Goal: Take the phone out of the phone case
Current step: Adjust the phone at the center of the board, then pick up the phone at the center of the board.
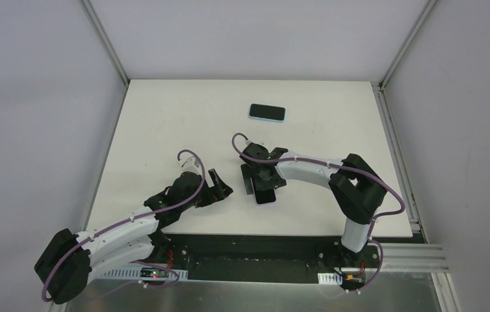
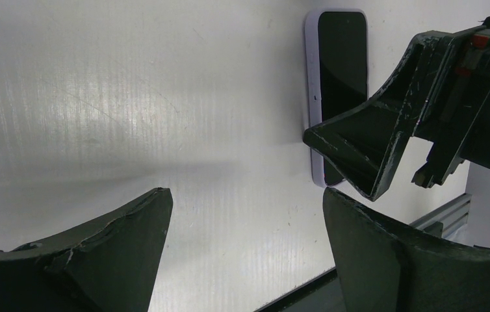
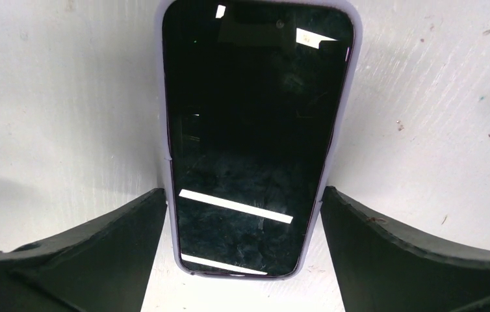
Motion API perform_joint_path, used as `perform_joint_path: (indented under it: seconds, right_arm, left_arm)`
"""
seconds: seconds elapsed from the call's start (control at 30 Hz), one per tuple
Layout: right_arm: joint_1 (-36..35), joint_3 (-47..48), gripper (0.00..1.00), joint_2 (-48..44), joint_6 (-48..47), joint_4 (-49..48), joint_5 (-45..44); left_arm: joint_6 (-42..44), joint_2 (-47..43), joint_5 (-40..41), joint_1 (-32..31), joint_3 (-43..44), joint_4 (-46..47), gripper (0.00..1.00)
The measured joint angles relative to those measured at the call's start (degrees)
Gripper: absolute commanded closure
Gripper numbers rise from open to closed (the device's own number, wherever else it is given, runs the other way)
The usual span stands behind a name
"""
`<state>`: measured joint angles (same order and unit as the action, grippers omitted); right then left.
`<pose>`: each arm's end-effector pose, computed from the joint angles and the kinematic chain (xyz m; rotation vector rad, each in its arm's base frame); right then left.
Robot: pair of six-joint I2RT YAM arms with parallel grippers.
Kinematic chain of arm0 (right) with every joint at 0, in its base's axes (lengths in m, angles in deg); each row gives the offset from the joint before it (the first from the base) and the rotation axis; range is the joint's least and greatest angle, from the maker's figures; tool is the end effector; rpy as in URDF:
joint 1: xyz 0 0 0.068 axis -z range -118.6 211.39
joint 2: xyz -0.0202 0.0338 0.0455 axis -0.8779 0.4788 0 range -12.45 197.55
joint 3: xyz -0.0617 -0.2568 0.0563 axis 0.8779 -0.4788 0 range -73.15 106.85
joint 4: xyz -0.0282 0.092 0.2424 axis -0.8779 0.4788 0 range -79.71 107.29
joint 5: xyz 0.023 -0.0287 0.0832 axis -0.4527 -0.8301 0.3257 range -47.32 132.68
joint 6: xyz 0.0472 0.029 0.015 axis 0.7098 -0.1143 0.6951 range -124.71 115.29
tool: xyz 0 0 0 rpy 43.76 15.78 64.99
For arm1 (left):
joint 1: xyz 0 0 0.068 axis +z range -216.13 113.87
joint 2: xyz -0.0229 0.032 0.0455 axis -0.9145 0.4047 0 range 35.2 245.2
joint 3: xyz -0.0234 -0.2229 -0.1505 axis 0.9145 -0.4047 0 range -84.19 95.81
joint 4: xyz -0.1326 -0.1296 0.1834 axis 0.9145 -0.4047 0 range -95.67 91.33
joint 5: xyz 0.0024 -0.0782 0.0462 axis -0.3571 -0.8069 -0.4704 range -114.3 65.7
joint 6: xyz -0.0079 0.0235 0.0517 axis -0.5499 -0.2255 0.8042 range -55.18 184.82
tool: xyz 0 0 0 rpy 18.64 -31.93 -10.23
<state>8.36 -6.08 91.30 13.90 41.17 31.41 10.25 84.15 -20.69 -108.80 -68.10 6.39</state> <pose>0.2212 0.2806 0.1640 -0.7509 2.6036 0.0977 0.1397 -0.1252 0.1749 -0.2703 2.1883 -0.9520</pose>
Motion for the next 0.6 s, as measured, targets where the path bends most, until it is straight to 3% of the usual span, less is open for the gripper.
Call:
perform_joint_path:
  seconds: [0.6]
  right_arm:
    - [1.11, 2.03, 0.09, 1.62, -1.33, 0.11, 0.66]
  left_arm:
    - [-0.02, 0.20, 0.02, 0.00, 0.00, 0.00, 0.12]
